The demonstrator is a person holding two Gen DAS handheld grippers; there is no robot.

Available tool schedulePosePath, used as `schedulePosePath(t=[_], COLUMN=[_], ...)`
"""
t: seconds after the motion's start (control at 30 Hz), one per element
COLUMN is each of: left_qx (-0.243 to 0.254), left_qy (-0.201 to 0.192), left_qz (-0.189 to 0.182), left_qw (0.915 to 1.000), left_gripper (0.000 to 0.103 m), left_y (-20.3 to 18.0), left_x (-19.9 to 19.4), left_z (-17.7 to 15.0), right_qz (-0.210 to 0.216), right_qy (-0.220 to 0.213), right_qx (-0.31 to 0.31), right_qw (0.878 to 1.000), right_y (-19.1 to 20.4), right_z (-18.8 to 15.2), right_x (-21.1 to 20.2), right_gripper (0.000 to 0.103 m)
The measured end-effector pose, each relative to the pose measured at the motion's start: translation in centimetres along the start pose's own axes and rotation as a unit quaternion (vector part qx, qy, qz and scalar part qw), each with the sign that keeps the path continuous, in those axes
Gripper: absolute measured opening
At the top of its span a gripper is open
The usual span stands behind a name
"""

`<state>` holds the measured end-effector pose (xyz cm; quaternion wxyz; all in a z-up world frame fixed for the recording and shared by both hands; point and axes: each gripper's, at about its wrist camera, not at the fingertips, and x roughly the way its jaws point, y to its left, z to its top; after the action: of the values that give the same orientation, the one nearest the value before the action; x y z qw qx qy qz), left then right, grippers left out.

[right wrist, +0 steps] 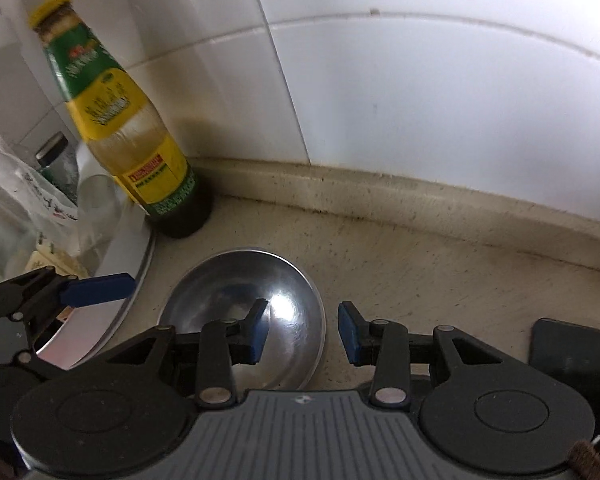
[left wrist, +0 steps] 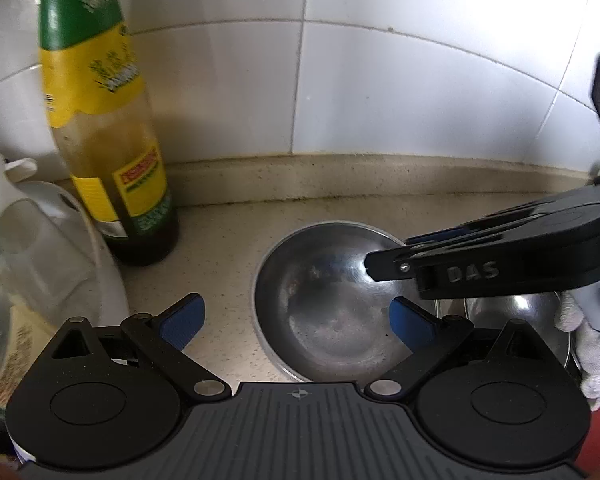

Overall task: Organize plates and bowls
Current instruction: 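Close both grippers on the rim of the steel bowl by the green-labelled bottle, then lift the steel bowl with both grippers and carry it onto another steel bowl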

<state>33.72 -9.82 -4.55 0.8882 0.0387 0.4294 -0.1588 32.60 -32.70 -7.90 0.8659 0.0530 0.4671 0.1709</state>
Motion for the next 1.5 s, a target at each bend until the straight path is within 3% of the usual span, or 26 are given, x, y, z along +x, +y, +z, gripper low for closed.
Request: schedulePosePath(t=[0.33, 0.4, 0.47, 0.77, 1.5], left_qx=[0.025, 0.031, 0.038, 0.032, 0.04], left_qy=[0.035, 0.041, 0.047, 0.048, -0.016], left_qz=[-0.004, -0.007, -0.01, -0.003, 0.026], left_qw=[0.9991, 0.9986, 0.9981, 0.9983, 0.9988], left_gripper=[0.1, 0.096, 0.084, 0.082, 0.078], left_y=[-0.5, -0.8, -1.1, -0.8, -1.3], left_x=[2.9, 3.3, 3.8, 4.1, -0.9], left_z=[0.4, 0.4, 0.4, 0.6, 1.7], right_qz=[0.007, 0.008, 0.011, 0.019, 0.058], right_qy=[0.036, 0.039, 0.042, 0.043, -0.01], right_qx=[0.004, 0.007, 0.011, 0.019, 0.031], right_qw=[0.999, 0.999, 0.999, 0.999, 0.998], right_y=[-0.3, -0.5, -0.7, -0.7, 0.5], right_z=[0.1, 0.1, 0.0, 0.0, 0.4], right_x=[2.3, 2.4, 2.6, 3.0, -1.6], right_gripper=[0.024, 0.022, 0.02, 0.016, 0.013])
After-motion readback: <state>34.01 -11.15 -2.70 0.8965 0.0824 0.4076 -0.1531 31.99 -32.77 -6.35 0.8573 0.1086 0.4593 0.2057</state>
